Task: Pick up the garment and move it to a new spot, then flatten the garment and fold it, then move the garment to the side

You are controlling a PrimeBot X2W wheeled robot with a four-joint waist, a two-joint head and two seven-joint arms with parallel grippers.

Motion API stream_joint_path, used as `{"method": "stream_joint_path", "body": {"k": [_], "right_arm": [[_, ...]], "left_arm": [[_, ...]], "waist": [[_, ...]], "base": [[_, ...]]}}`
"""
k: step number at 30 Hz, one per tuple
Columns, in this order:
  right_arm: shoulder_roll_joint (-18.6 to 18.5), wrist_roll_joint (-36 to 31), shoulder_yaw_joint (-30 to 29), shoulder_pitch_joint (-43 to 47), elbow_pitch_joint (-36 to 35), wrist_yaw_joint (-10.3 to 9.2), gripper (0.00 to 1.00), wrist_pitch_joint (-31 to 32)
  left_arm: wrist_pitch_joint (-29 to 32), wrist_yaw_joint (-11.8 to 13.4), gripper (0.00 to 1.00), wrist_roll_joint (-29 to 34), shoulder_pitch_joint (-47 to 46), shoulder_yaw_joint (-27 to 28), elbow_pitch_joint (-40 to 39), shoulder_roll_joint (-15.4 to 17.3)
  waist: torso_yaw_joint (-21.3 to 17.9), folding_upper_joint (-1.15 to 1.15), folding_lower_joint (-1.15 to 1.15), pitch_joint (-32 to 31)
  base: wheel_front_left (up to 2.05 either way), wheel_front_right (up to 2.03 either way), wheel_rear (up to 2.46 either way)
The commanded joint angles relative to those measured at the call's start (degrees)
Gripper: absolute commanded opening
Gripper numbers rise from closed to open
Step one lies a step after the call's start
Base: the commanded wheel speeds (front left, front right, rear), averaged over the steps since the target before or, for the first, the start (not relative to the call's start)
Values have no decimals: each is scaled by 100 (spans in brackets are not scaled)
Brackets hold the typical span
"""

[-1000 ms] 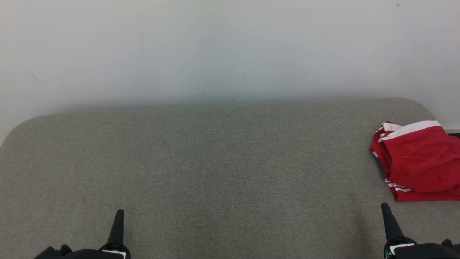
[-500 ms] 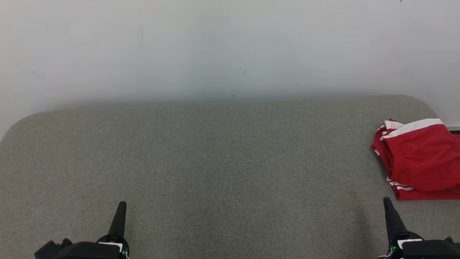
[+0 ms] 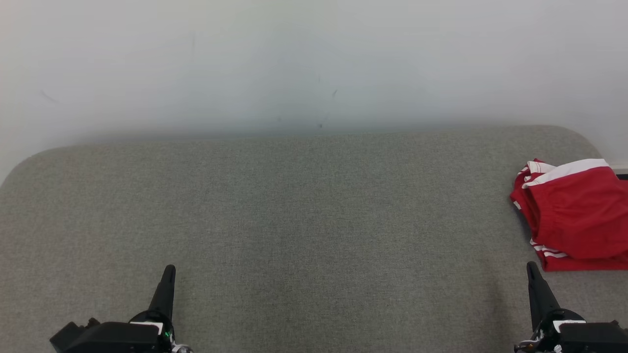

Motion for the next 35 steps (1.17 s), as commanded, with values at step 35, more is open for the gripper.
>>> {"method": "stream_joint_path", "body": {"k": [35], "right_arm": [[3,696,-83,-107,-58,-10,0,126]], "left_arm": [[178,-42,0,-702,-223,-8,10,-13]], "waist": [[16,0,-1,90]], "base": [[0,0,0]]}}
